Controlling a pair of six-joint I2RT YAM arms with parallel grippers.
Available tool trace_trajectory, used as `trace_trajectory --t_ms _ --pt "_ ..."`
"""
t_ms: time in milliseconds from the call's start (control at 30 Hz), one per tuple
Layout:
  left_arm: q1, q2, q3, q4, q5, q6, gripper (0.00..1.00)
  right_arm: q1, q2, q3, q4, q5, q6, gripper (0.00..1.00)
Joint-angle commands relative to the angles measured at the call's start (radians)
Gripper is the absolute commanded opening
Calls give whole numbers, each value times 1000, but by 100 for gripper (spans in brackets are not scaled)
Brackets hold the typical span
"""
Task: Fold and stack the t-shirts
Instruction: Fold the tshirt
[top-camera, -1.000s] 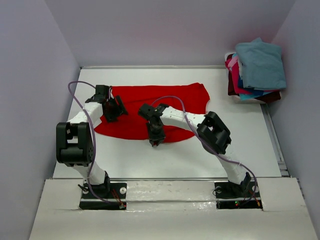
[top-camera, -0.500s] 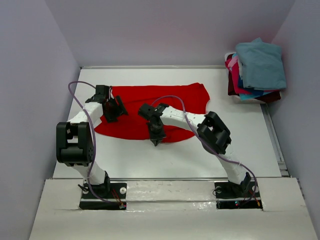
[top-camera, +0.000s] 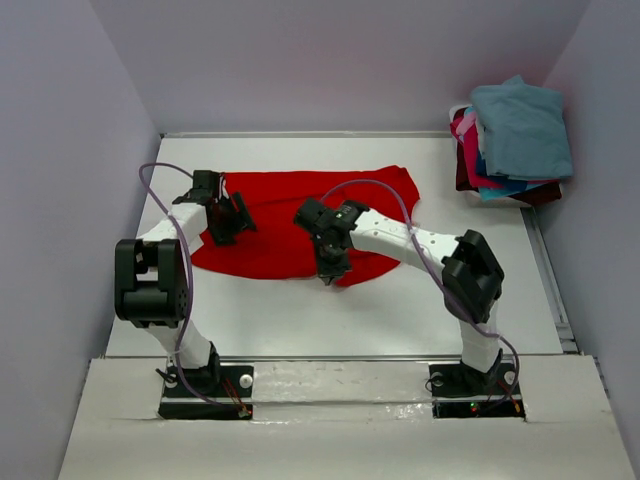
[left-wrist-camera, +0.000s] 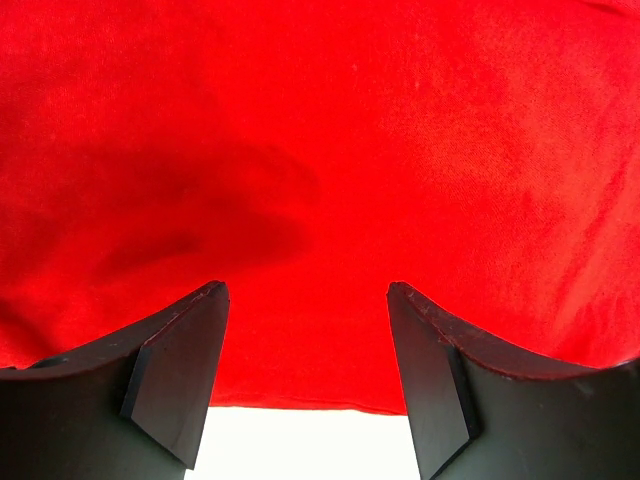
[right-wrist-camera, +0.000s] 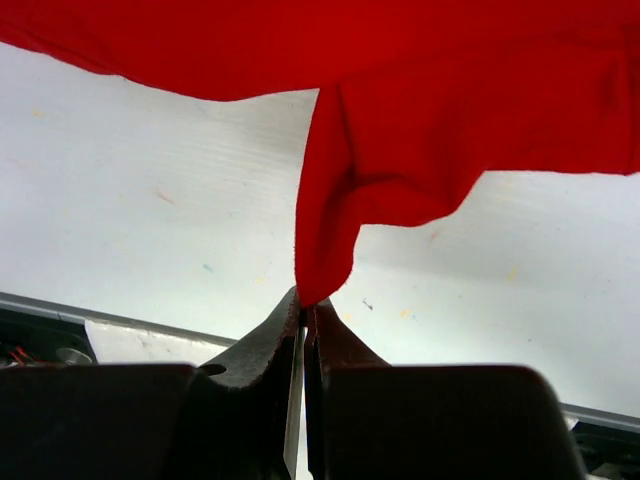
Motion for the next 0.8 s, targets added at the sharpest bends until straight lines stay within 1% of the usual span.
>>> trace_trajectory --t_ms 0,267,367,767 --pt "-4 1 38 10 5 17 76 9 -74 -37 -41 49 33 7" --pt "-4 7 40 5 1 22 76 -2 -161 -118 -70 81 64 7" --pt "-4 8 41 2 0 25 76 -2 -217 -153 -85 98 81 7" --pt "-4 8 43 -1 -2 28 76 -11 -353 -198 -179 143 133 7"
